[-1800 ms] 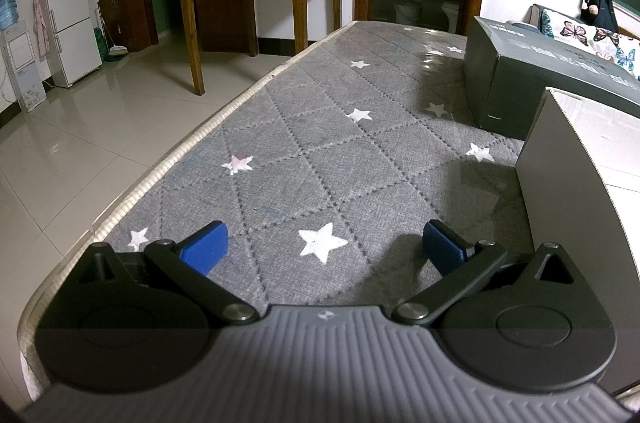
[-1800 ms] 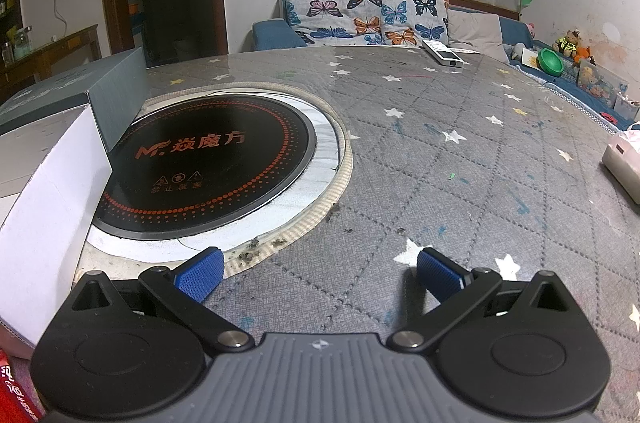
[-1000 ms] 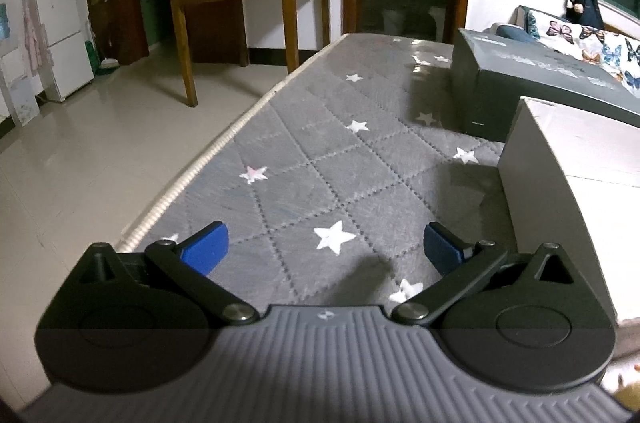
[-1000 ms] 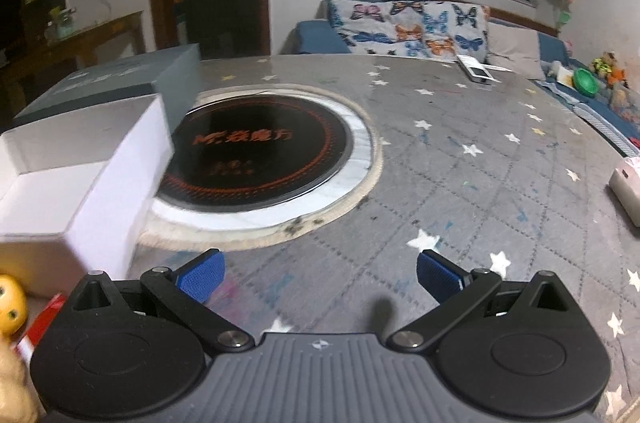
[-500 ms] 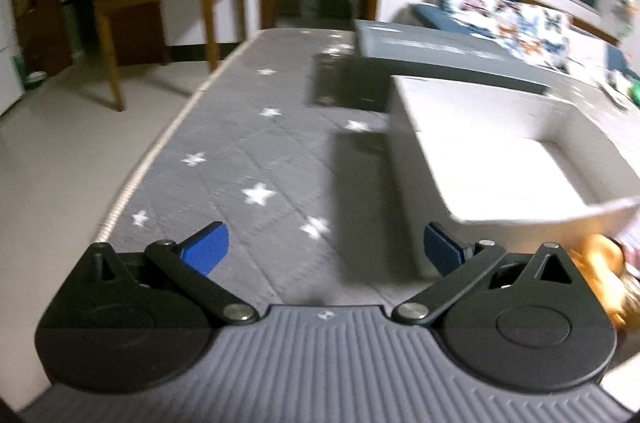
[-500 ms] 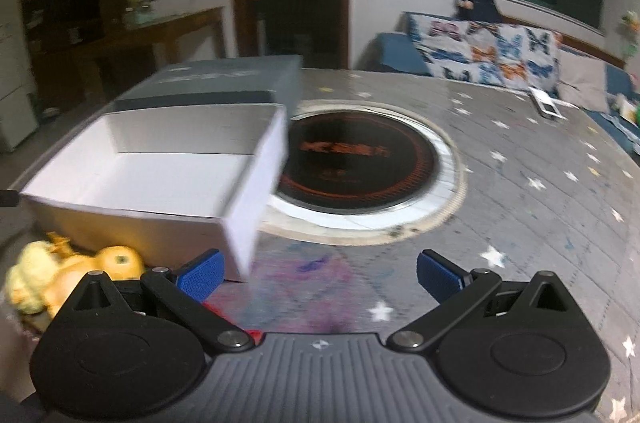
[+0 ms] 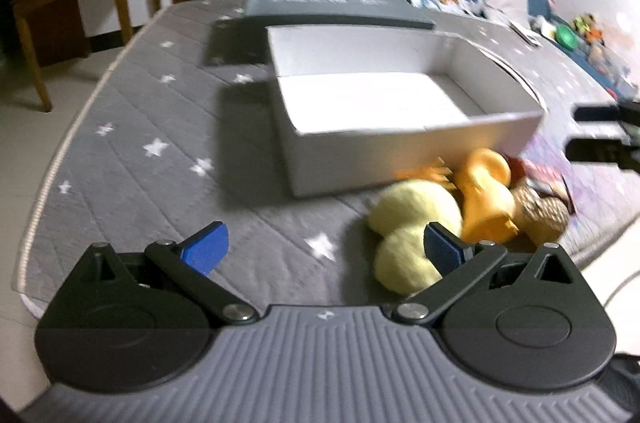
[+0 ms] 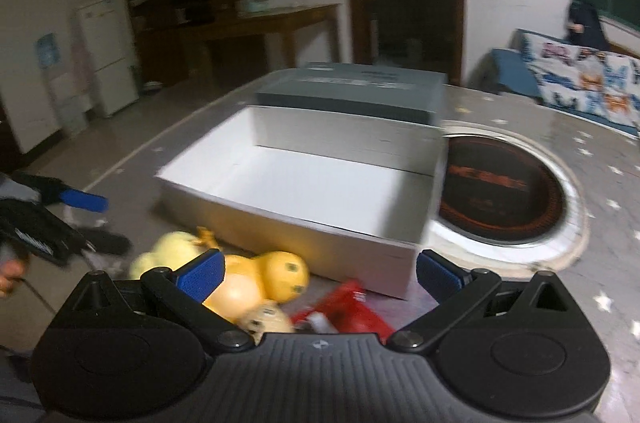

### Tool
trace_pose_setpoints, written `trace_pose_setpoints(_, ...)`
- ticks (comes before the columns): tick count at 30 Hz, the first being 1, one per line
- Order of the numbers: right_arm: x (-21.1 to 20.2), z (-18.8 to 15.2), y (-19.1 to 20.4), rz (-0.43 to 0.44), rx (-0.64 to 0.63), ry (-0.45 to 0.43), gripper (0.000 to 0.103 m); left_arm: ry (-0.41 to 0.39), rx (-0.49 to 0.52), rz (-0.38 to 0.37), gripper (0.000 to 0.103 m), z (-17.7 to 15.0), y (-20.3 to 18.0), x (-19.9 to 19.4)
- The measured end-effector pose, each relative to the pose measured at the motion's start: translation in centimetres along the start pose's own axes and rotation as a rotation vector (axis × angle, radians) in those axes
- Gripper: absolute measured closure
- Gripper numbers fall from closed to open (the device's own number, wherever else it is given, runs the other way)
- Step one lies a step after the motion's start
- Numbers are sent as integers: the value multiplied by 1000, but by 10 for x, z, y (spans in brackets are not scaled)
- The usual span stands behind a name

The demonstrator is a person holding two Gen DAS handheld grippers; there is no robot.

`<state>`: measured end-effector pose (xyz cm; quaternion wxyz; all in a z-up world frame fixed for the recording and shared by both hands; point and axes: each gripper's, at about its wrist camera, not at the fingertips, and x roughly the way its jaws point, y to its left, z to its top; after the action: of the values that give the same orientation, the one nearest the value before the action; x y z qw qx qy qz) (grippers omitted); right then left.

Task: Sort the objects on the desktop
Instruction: 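Move both grippers toward the toys lying beside the white box, then grasp the yellow plush chick with the right gripper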

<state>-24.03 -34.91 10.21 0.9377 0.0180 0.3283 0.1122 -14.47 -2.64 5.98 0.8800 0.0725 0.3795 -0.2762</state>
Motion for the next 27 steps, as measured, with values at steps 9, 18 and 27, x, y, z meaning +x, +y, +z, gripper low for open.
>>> trace_pose_setpoints(9,22,17,31,111,-53,15,4,31,13,-75,0,-6,-13,10)
trace_pose_setpoints(18,40,24,49,191,-103,76,9,64,43,-90,10,-6,-23,21)
trace_pose_setpoints(27,63,27,62,236,-124,142,15,82,79,-100,32,-9,-21,27)
